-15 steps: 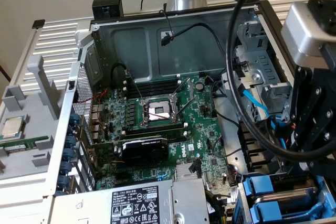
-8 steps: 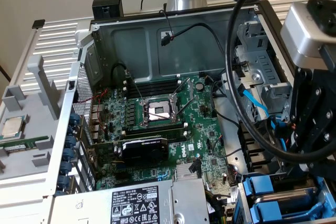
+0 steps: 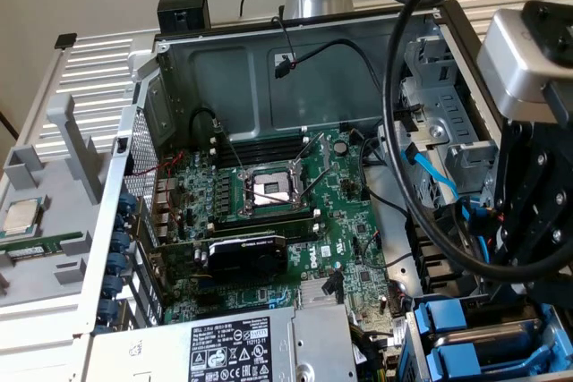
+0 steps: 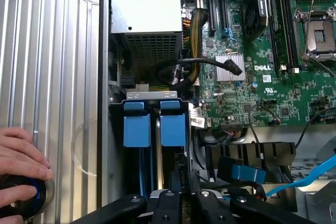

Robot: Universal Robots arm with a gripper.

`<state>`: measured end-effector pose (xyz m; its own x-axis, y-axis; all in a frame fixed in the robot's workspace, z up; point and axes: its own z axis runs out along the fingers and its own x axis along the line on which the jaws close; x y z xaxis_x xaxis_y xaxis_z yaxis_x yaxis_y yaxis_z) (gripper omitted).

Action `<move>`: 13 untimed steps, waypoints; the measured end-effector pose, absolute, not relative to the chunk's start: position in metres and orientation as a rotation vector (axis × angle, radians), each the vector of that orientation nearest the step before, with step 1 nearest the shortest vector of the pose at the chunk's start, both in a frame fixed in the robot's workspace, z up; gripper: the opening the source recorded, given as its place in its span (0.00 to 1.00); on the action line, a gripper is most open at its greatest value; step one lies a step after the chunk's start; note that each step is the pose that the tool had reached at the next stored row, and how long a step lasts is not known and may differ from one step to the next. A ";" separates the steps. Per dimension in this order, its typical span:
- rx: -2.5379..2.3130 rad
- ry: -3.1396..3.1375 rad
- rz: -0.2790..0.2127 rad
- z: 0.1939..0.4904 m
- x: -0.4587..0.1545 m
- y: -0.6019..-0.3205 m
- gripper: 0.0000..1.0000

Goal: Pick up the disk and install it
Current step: 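Insert the first disk wire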

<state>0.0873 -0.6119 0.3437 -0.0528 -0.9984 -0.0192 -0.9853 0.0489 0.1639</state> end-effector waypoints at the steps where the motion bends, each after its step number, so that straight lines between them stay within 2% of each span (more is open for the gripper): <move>1: 2.091 -2.201 -0.202 0.344 0.087 -0.612 0.16; 13: 2.092 -2.205 -0.197 0.343 0.086 -0.612 0.16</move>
<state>0.0858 -0.6119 0.3428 -0.0539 -0.9984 -0.0196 -0.9860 0.0501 0.1591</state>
